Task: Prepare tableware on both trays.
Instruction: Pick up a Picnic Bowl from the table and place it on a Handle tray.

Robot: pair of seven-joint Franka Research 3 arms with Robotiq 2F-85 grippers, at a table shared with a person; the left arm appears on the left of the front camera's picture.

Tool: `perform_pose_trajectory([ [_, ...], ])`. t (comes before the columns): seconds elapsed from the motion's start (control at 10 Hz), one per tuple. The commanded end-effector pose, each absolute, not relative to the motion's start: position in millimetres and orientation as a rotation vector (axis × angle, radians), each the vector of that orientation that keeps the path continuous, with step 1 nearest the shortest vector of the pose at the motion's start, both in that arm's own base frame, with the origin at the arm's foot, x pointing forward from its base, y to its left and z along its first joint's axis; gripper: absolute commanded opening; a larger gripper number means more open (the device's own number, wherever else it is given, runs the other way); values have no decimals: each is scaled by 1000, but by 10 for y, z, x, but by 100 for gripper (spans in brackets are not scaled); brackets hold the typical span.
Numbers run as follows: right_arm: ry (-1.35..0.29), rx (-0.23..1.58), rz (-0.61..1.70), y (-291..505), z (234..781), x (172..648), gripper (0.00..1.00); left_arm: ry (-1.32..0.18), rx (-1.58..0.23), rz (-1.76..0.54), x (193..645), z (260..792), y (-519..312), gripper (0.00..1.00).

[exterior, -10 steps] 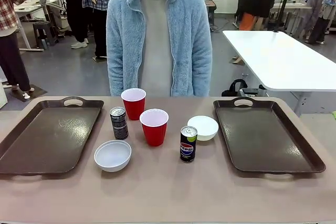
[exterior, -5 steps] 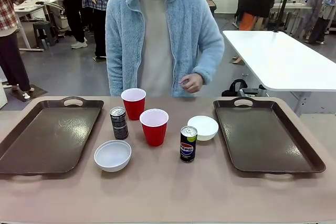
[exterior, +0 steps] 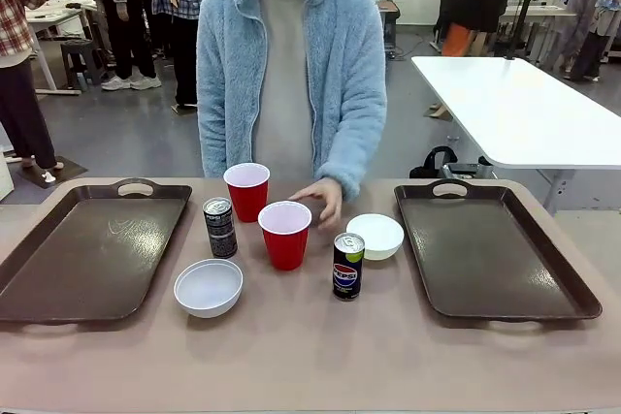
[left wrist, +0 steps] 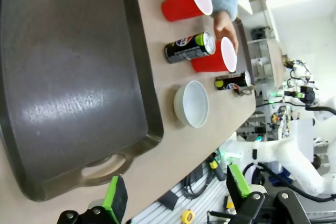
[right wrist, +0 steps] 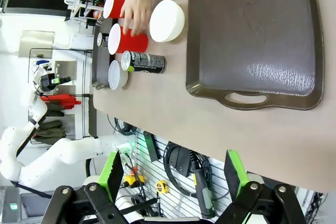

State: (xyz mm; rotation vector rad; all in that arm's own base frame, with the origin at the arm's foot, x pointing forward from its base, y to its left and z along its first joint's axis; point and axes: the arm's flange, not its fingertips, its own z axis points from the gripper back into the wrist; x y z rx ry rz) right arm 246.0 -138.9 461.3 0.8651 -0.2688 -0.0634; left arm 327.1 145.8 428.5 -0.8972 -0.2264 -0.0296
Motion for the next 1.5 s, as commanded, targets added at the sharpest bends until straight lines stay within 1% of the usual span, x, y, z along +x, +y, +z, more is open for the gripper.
perform_pose_trajectory([
  [0.0, -268, 888, -66, -1377, 4617, 2478, 100, -227, -898, -29, 3270, 4284, 1460, 100],
  [0.1, -268, 888, -66, -1377, 4617, 2478, 100, -191, -823, -87, 3260, 4266, 1261, 100],
  [0.2, -268, 888, -66, -1377, 4617, 2478, 100, -204, -697, -172, 3155, 4314, 990, 100],
  [0.4, -268, 888, -66, -1377, 4617, 2478, 100, -236, -505, -290, 2914, 4475, 436, 100],
  [0.5, -268, 888, -66, -1377, 4617, 2478, 100, -274, -374, -336, 2792, 4440, 138, 100],
  [0.6, -268, 888, -66, -1377, 4617, 2478, 100, -285, -248, -393, 2644, 4351, -187, 100],
  [0.7, -268, 888, -66, -1377, 4617, 2478, 100, -277, -160, -437, 2574, 4266, -465, 100],
  [0.8, -268, 888, -66, -1377, 4617, 2478, 100, -269, -103, -460, 2491, 4185, -680, 100],
  [1.0, -268, 888, -66, -1377, 4617, 2478, 100, -249, -13, -499, 2421, 3862, -1081, 100],
  [1.2, -268, 888, -66, -1377, 4617, 2478, 100, -223, 32, -503, 2379, 3367, -1409, 100],
  [1.4, -268, 888, -66, -1377, 4617, 2478, 100, -143, 28, -453, 2448, 3012, -1587, 100],
])
